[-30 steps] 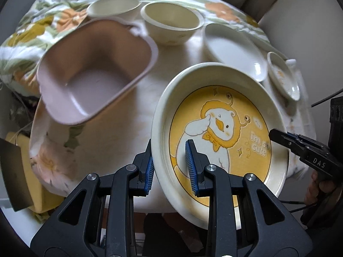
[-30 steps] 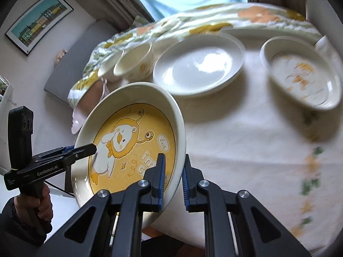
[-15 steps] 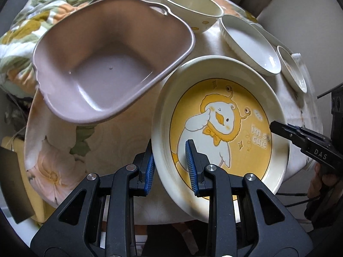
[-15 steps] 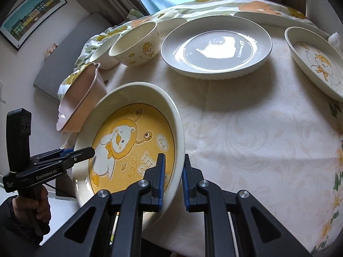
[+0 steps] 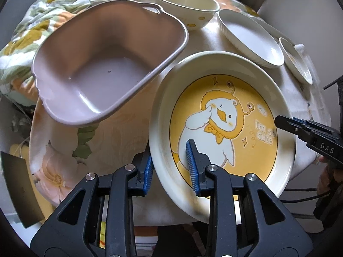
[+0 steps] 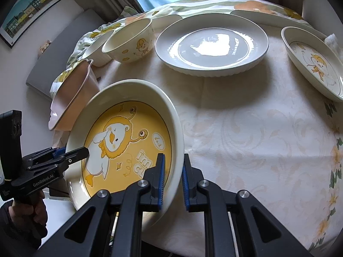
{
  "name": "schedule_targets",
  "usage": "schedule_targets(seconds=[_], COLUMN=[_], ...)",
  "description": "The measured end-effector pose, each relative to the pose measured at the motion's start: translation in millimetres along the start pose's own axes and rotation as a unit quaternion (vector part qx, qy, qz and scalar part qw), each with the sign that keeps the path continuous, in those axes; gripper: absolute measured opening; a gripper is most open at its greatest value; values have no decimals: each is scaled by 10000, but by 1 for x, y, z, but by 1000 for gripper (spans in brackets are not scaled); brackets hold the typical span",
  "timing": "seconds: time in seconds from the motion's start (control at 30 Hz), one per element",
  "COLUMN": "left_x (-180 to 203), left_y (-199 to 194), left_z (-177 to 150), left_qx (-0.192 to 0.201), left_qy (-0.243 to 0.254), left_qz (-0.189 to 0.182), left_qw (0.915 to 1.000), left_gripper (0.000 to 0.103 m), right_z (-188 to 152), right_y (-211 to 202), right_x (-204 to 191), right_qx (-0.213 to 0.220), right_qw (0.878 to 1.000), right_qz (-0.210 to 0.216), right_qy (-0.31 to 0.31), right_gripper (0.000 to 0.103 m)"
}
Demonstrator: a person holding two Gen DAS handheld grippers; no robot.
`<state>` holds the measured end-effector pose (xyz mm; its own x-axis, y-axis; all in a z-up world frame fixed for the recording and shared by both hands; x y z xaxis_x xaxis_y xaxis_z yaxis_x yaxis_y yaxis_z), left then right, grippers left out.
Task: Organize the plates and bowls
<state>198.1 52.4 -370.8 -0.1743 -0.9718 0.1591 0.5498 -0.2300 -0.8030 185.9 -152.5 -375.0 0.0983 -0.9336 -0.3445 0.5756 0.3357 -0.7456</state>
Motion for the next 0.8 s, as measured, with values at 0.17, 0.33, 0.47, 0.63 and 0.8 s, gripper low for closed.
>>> schedule_targets(seconds=[0.17, 0.33, 0.47, 0.63, 0.8], left_x=[3, 8, 11, 28, 69], left_y=[5, 2, -8, -47, -109], left_z=[0, 0, -2, 6, 35], left_qx=[-11, 116, 180, 487, 1229], left_qy=[-13, 60, 11, -124, -163], left_qz=[5, 160, 379, 574, 662], left_qw=[10000, 9998, 9991, 9971, 9901], left_gripper=[46, 82, 82, 82, 85], right_z=[0, 2, 4, 6, 21], right_y=[0, -1, -13, -47, -107], right_x=[-5, -11, -8, 4, 23], right_qx=[80, 129, 225, 323, 661], right_qw=[10000, 9999, 9997, 9990, 9969], right_qz=[-11, 29, 85, 128, 107], right_qy=[-25, -45, -89, -280, -405], right_gripper=[38, 56, 56, 56, 65])
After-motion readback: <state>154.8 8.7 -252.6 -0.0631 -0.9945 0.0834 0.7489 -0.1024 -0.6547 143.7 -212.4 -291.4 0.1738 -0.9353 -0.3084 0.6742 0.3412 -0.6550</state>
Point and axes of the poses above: each gripper's, at about its wrist camera, not at the fingertips, and y roughly the way its jaws point, x to its right, z to its top, the point moved 7 cm from there along y, roughly the way its jaws point, and after that the axes turned 15 degrees about x, right-handed, at the moved point
